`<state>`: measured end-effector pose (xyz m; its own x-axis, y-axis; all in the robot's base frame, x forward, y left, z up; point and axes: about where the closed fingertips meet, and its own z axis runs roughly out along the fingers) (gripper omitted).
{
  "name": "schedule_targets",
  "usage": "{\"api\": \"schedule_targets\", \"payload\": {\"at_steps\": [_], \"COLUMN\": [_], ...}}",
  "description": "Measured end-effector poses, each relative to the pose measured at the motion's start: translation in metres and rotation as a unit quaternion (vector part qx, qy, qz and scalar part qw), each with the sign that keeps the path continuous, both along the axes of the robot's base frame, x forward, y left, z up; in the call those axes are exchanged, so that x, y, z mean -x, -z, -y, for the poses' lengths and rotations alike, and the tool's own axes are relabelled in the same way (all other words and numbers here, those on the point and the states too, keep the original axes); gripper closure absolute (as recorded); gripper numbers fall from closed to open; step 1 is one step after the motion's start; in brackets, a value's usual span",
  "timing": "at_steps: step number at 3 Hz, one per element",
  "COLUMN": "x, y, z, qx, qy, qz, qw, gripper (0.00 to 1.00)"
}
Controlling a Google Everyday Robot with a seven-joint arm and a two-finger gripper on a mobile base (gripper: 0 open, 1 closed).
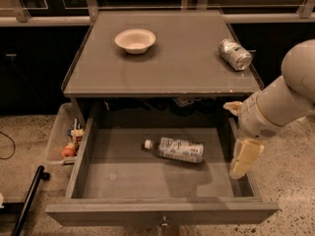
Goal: Pick blue plastic bottle from top drawer and place on counter
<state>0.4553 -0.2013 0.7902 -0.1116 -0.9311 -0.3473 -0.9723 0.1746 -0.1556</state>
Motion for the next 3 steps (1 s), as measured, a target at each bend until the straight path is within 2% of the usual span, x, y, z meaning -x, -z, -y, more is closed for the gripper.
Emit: {"api": "schedule_targets", "payload": {"at_steps": [1, 2, 3], "x": [-0.012, -0.026, -0.029], "y": [0.051, 0.086, 0.096], "z": [0.000, -0.006, -0.008], "qx": [-0.047, -0.088, -0.095], "qy": [0.009, 0.010, 0.009], "qz": [-0.005, 0.000, -0.002], "qw": [0.9989, 0.9961, 0.9954], "gripper": [0.00, 0.00, 0.00]}}
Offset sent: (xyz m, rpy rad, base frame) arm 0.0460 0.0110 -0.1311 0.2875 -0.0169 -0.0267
